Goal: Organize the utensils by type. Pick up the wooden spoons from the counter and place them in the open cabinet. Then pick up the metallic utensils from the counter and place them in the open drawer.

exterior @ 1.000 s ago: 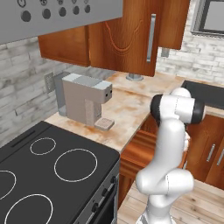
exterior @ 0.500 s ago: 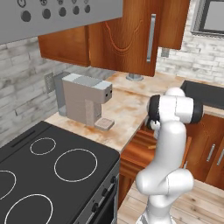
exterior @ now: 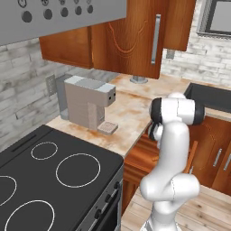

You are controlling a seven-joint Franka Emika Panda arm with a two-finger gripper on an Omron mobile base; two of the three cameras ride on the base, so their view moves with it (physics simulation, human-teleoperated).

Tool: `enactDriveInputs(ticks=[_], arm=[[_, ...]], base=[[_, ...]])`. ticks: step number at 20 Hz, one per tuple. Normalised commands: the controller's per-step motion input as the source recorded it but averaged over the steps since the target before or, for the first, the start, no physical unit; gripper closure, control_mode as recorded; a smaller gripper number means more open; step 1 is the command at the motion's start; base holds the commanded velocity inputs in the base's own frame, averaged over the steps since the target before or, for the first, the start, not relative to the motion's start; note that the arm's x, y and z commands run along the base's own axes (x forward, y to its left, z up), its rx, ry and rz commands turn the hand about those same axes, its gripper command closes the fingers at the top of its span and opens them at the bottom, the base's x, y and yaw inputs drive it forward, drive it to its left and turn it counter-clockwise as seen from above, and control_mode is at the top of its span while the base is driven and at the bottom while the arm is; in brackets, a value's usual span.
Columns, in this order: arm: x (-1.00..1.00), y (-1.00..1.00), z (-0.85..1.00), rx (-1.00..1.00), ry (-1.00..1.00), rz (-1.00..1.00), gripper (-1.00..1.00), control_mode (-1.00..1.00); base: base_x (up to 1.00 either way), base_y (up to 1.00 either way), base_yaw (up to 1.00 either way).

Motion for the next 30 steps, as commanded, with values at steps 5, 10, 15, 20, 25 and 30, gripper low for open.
enactDriveInputs(ticks=[5,10,15,20,25,30], arm=[[-0.04,0.08,-0.35,0.0,0.0,0.0,1.0,-1.0],[0.0,0.0,-0.37,0.01,0.0,0.0,1.0,-1.0],[0.0,0.0,-0.35,0.02,0.0,0.0,1.0,-1.0],[0.02,0.0,-0.25,0.03,0.0,0.0,1.0,-1.0],[0.03,0.0,-0.18,0.01,0.0,0.0,-1.0,-1.0],[0.06,0.01,-0.03,0.0,0.0,0.0,-1.0,-1.0]], base=[[0.0,0.0,0.0],[0.0,0.0,0.0],[0.0,0.0,0.0],[0.0,0.0,0.0],[0.0,0.0,0.0],[0.0,0.0,0.0]])
